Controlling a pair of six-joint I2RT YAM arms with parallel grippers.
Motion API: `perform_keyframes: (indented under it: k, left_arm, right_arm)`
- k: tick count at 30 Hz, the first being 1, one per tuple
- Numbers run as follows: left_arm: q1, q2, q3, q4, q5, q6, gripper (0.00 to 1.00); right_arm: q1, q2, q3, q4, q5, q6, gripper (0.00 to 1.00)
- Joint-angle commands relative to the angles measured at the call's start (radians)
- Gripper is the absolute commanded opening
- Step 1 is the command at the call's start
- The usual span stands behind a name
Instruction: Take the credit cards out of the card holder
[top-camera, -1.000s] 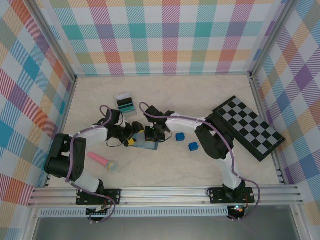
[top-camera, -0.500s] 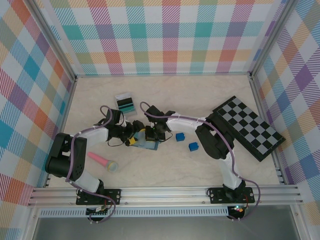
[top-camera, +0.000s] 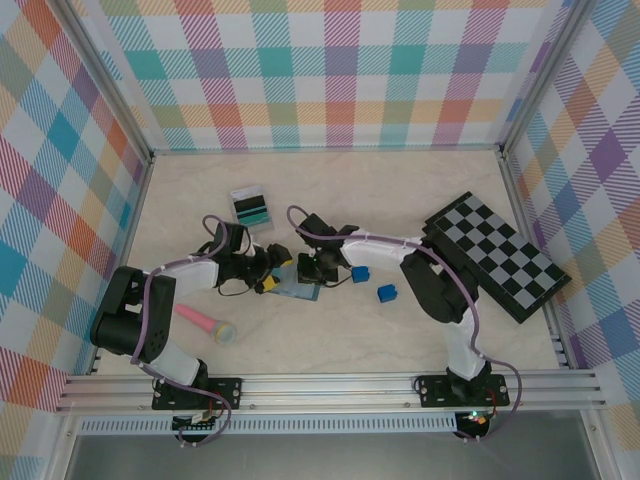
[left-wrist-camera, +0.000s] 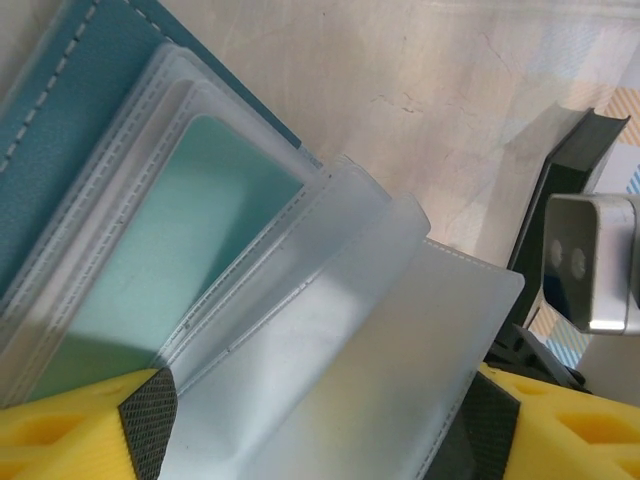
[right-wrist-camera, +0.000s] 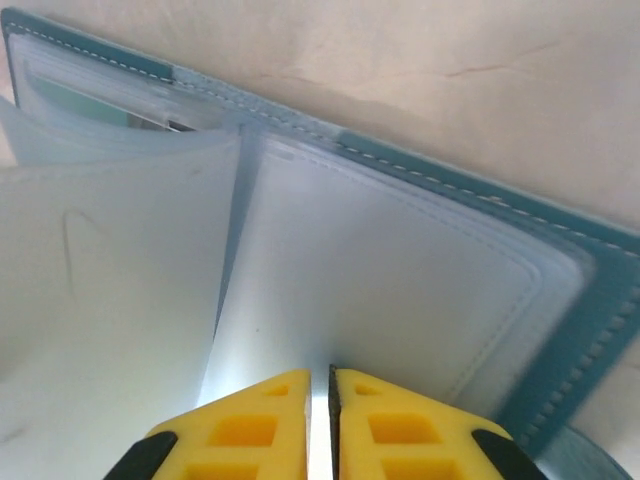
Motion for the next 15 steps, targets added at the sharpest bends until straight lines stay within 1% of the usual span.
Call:
perform_keyframes:
  k: [1,7,15]
  left_arm:
    - [-0.017,-0.014,-0.037,-0.004,0.007,-0.033,0.77]
    - [-0.018,-0.051,-0.022,-0.054,0.008,-0.012,0.72]
    - [-0.017,-0.081,0.075,-0.280,-0.067,0.124,0.73]
  right_arm:
    - [-0.012,-0.055,-0.010,-0.001,0.023,-0.012,0.15]
    - [-0.022,-0.010,0.019,-0.054,0.036,0.005,0.13]
    - [-0.025,0.047,0.042,-0.094,0.072,-0.007,0.13]
